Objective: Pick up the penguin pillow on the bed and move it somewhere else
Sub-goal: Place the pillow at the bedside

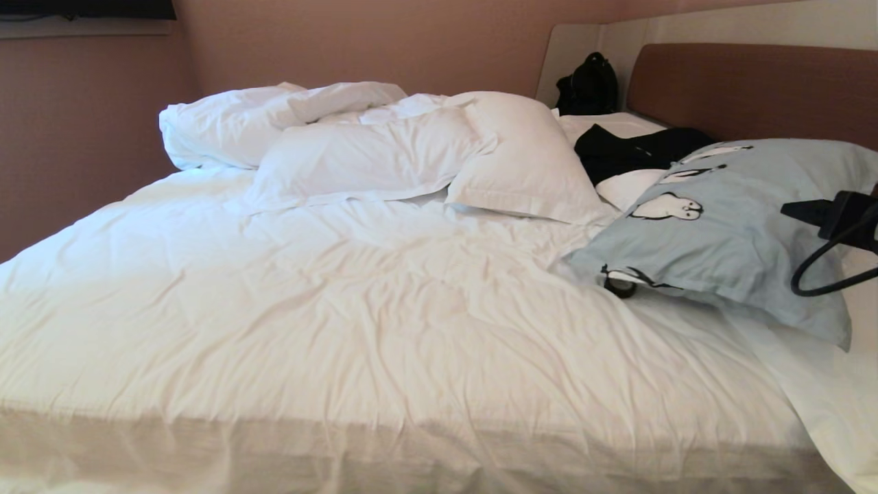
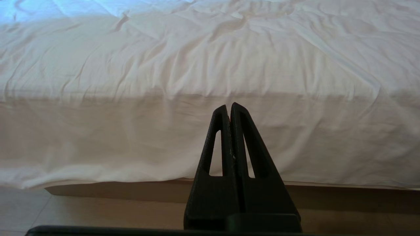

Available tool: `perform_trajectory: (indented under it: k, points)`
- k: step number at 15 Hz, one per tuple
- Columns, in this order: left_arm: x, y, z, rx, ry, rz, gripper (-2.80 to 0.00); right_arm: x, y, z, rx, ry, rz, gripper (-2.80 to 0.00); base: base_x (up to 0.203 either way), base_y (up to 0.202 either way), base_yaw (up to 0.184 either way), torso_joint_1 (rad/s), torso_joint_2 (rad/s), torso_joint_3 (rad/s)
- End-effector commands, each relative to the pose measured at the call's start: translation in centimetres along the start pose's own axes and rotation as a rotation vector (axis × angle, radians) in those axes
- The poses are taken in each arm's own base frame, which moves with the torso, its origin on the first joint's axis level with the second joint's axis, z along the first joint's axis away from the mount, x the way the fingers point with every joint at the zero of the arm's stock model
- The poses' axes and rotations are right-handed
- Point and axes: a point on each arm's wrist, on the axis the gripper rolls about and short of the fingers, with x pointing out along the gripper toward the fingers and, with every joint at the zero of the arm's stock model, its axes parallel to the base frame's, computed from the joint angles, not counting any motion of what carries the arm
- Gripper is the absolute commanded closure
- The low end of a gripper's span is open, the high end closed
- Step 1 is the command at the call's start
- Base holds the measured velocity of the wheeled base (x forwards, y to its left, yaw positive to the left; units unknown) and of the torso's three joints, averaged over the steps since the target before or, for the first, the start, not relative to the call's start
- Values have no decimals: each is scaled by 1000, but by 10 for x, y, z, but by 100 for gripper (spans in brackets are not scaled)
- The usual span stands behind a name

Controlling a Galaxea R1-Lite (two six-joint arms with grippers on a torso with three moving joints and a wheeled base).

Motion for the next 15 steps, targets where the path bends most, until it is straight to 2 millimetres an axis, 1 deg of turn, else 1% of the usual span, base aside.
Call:
perform_trajectory:
  k: [1,7,10,12,15]
  points:
    - [0,0,0,-1,1,0,0,-30,4,5,-2,-35,44,0,0,0,0,0,0,0]
    - [0,0,0,-1,1,0,0,-77,12,11,10,-109,121,0,0,0,0,0,0,0]
    - [0,0,-1,-1,2,0,0,-99,15,6,14,-77,163,0,0,0,0,0,0,0]
    - [0,0,-1,-1,2,0,0,-100,15,1,46,-44,164,0,0,0,0,0,0,0]
    - [0,0,0,-1,1,0,0,-86,12,-14,79,30,147,0,0,0,0,0,0,0]
